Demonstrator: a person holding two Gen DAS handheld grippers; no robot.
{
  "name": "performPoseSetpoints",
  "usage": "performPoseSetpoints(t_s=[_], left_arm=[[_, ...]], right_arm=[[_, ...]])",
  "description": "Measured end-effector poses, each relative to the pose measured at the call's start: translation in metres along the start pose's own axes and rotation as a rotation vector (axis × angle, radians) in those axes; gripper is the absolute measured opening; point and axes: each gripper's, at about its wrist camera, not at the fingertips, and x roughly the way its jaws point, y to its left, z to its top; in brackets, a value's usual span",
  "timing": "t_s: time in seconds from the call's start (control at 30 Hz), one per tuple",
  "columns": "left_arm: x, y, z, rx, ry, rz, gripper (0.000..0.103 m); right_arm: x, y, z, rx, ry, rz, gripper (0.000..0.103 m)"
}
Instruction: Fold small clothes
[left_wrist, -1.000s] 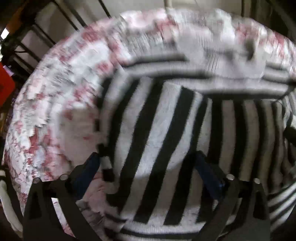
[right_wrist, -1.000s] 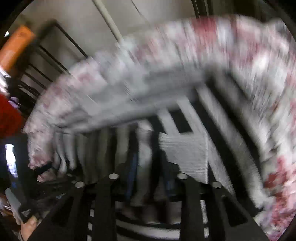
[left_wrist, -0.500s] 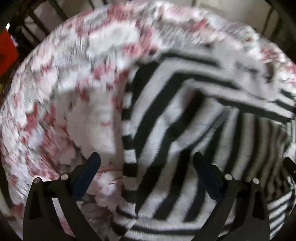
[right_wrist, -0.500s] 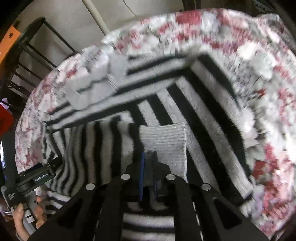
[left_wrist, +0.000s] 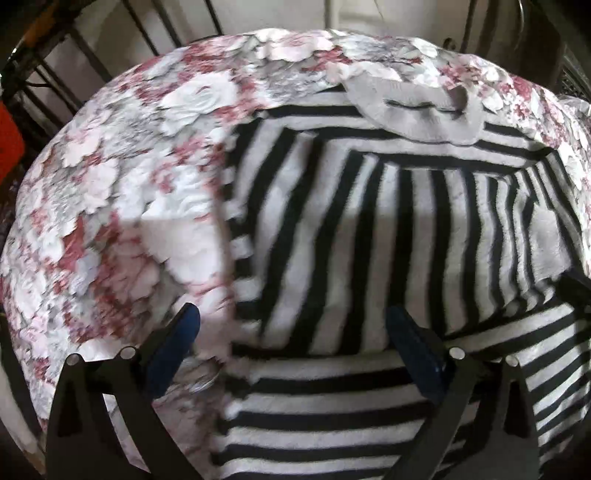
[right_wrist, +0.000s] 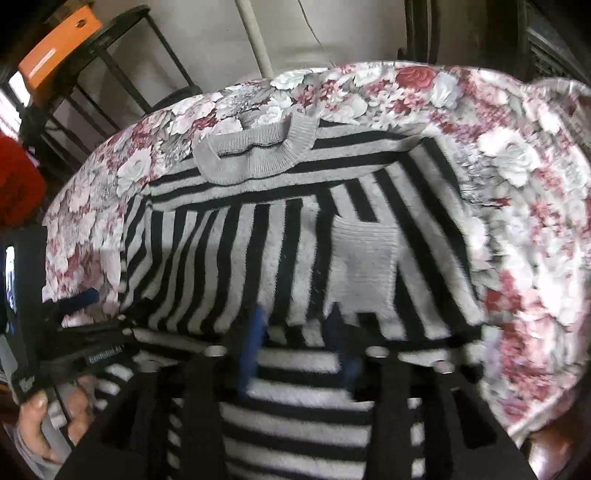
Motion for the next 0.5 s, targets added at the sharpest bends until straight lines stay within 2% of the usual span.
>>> performPoseSetpoints(t_s=[0.03, 0.07, 0.1, 0.13, 0.17, 0.2, 0.23, 0.3, 0.37, 0.4, 0.43, 0.47, 0.5], left_arm=[[0.017, 0.001, -0.01, 0.018, 0.083, 0.028, 0.098], [0.036, 0.0, -0.021, 0.031, 0.177, 0.017, 0.099], [0.05, 0.0, -0.032, 0.024, 0.237, -0.009, 0.099], [0.045, 0.004, -0.041, -0.011, 0.184, -0.022, 0.099], [0.038, 0.004, -0.043, -0.008, 0.187, -0.016, 0.099], [0.029, 0.004, -0.044, -0.006, 0.194, -0.009, 0.098], [0.019, 0.006, -0.046, -0.01, 0.181, -0.004, 0.098], [-0.011, 0.011, -0.054, -0.022, 0.119, -0.018, 0.098], [-0.036, 0.016, -0.068, -0.024, 0.09, -0.065, 0.098], [-0.039, 0.016, -0.078, -0.01, 0.098, -0.075, 0.098], [-0.035, 0.015, -0.086, 0.001, 0.126, -0.059, 0.098], [-0.024, 0.016, -0.103, 0.013, 0.187, -0.034, 0.098], [-0.003, 0.012, -0.119, 0.027, 0.293, -0.022, 0.099]], right_arm=[[0.006, -0.001, -0.007, -0.005, 0.043, -0.002, 0.056], [0.018, -0.007, -0.013, -0.007, 0.114, -0.006, 0.056], [0.038, -0.011, -0.028, -0.004, 0.209, -0.017, 0.057], [0.046, -0.014, -0.039, -0.018, 0.227, -0.025, 0.055], [0.039, -0.013, -0.045, -0.043, 0.192, -0.039, 0.053], [0.029, -0.012, -0.045, -0.04, 0.175, -0.056, 0.047], [0.01, -0.013, -0.047, -0.023, 0.137, -0.056, 0.047], [-0.037, -0.012, -0.052, -0.01, 0.021, 0.007, 0.047], [-0.058, -0.011, -0.064, -0.026, -0.009, 0.023, 0.047], [-0.056, -0.012, -0.073, -0.036, 0.022, 0.024, 0.047], [-0.043, -0.012, -0.084, -0.043, 0.097, 0.01, 0.047], [-0.024, -0.016, -0.094, -0.043, 0.178, -0.006, 0.047], [-0.003, -0.018, -0.108, -0.062, 0.258, -0.028, 0.047]])
